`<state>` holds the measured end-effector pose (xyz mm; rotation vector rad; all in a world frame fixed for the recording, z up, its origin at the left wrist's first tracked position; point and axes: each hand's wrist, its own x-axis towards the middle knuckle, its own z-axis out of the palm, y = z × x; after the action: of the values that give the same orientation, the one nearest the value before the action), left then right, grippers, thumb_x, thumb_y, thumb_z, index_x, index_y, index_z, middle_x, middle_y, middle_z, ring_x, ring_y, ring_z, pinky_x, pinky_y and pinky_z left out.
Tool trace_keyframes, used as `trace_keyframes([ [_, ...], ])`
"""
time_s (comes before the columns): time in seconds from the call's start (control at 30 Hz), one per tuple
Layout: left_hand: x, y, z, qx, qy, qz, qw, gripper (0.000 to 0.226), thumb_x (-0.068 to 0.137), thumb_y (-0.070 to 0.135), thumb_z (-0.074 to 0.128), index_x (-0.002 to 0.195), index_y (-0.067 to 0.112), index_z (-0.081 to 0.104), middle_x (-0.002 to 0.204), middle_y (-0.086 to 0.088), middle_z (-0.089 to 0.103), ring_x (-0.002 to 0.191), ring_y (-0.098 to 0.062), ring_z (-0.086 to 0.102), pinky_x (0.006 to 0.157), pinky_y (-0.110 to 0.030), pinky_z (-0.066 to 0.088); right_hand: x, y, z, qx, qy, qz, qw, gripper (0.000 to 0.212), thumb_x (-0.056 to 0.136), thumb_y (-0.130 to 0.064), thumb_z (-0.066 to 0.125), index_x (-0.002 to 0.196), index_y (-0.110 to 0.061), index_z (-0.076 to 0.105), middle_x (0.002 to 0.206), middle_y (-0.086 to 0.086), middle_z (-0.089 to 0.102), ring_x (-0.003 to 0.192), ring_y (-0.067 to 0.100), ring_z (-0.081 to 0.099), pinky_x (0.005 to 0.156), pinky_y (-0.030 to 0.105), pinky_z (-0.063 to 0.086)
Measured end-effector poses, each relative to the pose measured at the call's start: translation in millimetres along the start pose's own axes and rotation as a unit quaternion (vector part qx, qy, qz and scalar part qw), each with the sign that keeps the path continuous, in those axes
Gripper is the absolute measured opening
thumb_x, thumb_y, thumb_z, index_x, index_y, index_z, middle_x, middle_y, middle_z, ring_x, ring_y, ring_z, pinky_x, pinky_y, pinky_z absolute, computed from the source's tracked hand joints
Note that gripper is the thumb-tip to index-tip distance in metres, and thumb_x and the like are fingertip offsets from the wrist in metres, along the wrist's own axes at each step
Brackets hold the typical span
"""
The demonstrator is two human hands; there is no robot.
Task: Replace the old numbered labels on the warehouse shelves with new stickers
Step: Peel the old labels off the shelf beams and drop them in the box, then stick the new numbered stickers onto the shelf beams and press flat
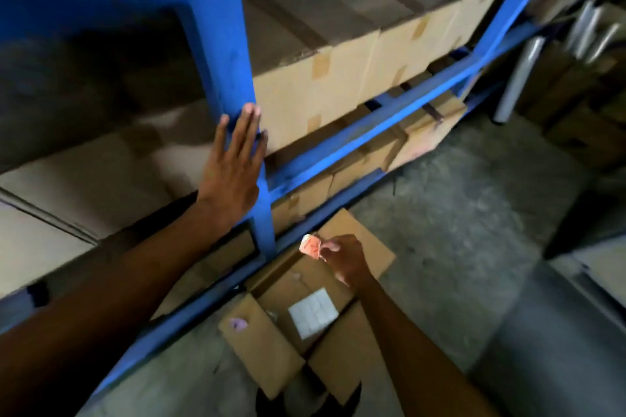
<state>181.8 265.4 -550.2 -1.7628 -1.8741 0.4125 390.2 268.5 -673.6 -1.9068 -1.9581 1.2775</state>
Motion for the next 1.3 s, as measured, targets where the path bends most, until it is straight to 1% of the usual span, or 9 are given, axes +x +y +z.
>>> trace_keyframes([
  [0.13,1,-2,12,0.042,0.022,0.013,0.999,0.087,0.078,0.05,0.052,0.147,0.011,0.016,0.154,-0.027,-0.009,0.144,-0.04,-0.006,0.113,-0.054,-0.007,2,25,25,-0.042,0.021,0.032,0.998,0.021,0.081,-0.027,0.062,0.087,-0.009,0.073,0.101,0.016,0.071,0.099,0.029,0.065,0.081,0.027,0.047],
  [0.27,2,-2,18,0.074,0.043,0.028,0.996,0.087,0.078,0.058,0.048,0.147,0.015,0.017,0.154,-0.028,-0.009,0.144,-0.04,-0.005,0.115,-0.053,0.002,4,30,38,-0.003,0.039,0.069,0.997,0.019,0.081,-0.017,0.064,0.095,-0.005,0.071,0.108,0.014,0.069,0.103,0.027,0.064,0.086,0.029,0.048],
  [0.43,1,-5,18,0.09,0.039,0.043,0.994,0.089,0.077,0.064,0.044,0.147,0.016,0.016,0.153,-0.028,-0.011,0.144,-0.041,-0.007,0.116,-0.053,0.001,3,31,39,0.032,0.036,0.095,0.994,0.023,0.082,-0.015,0.062,0.102,-0.005,0.068,0.114,0.014,0.068,0.106,0.027,0.062,0.092,0.034,0.05],
  [0.57,1,-1,11,0.076,0.023,0.031,0.996,0.089,0.076,0.067,0.044,0.147,0.018,0.019,0.153,-0.03,-0.012,0.143,-0.043,-0.008,0.115,-0.056,0.0,-2,40,24,0.079,0.058,0.103,0.99,0.023,0.081,-0.017,0.058,0.098,-0.008,0.068,0.11,0.014,0.069,0.1,0.03,0.064,0.088,0.039,0.053],
  [0.7,0,6,2,0.028,0.0,0.035,0.999,0.087,0.077,0.065,0.045,0.145,0.017,0.02,0.153,-0.029,-0.01,0.143,-0.041,-0.01,0.114,-0.059,0.001,-11,45,5,0.089,0.075,0.101,0.988,0.021,0.083,-0.014,0.055,0.098,-0.005,0.068,0.108,0.012,0.069,0.101,0.028,0.064,0.086,0.032,0.052],
  [0.83,-4,12,-7,-0.049,-0.066,0.052,0.995,0.084,0.081,0.055,0.05,0.146,0.013,0.018,0.154,-0.029,-0.009,0.144,-0.04,-0.011,0.116,-0.054,-0.002,-21,47,-8,0.088,0.086,0.085,0.989,0.019,0.084,-0.014,0.055,0.096,-0.007,0.069,0.111,0.012,0.067,0.104,0.028,0.062,0.089,0.032,0.051],
  [1.0,-11,52,-36,-0.216,-0.215,0.117,0.945,0.086,0.088,0.047,0.049,0.149,0.015,-0.003,0.156,-0.023,-0.004,0.145,-0.036,-0.008,0.118,-0.048,0.001,-51,50,-45,0.038,0.109,0.084,0.99,0.022,0.082,-0.018,0.055,0.102,-0.014,0.066,0.114,0.012,0.066,0.106,0.029,0.06,0.094,0.035,0.049],
  [1.1,-8,98,-75,-0.263,-0.206,0.202,0.921,0.082,0.088,0.04,0.051,0.148,0.01,0.002,0.157,-0.019,0.008,0.146,-0.033,0.001,0.118,-0.045,0.007,-84,60,-91,-0.045,0.166,0.095,0.98,0.029,0.086,-0.022,0.053,0.113,-0.016,0.061,0.12,0.013,0.064,0.113,0.03,0.057,0.096,0.033,0.042],
  [1.3,-20,209,-183,-0.322,-0.084,0.358,0.873,0.064,0.089,0.039,0.05,0.137,0.002,0.031,0.144,-0.015,0.039,0.134,-0.028,0.035,0.109,-0.038,0.028,-180,127,-196,-0.083,0.308,0.157,0.935,0.035,0.083,-0.032,0.049,0.111,-0.015,0.062,0.117,0.015,0.065,0.11,0.034,0.057,0.093,0.036,0.044],
])
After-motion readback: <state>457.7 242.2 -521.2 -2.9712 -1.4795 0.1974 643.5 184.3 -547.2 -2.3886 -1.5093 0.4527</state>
